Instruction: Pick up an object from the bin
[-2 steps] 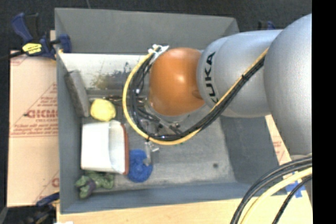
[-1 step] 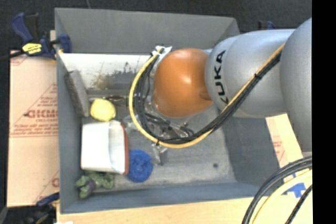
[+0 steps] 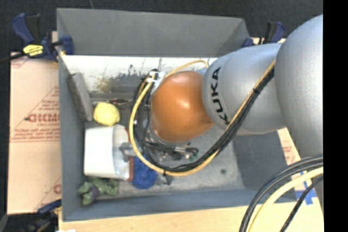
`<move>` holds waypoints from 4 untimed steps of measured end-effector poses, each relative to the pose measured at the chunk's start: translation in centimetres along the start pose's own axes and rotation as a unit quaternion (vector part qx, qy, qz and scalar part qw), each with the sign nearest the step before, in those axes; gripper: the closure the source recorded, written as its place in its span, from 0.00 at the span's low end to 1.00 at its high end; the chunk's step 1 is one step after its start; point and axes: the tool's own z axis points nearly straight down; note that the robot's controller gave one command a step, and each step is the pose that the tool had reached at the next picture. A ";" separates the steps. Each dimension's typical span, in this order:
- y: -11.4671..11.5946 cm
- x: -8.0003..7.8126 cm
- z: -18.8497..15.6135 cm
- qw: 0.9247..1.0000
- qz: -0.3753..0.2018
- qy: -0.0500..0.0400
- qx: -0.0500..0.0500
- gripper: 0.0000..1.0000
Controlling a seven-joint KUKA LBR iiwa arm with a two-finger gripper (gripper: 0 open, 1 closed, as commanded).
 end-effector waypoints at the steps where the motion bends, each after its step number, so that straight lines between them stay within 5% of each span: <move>1: -0.7 -0.6 2.8 0.998 -0.056 -0.008 0.007 0.00; 2: -0.5 0.8 2.6 0.998 -0.067 -0.003 0.003 1.00; 4: -0.3 1.1 0.2 0.998 -0.066 0.001 -0.001 1.00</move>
Offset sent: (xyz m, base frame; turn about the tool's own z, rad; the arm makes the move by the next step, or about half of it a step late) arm -0.0050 -0.0097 -0.0300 -0.1411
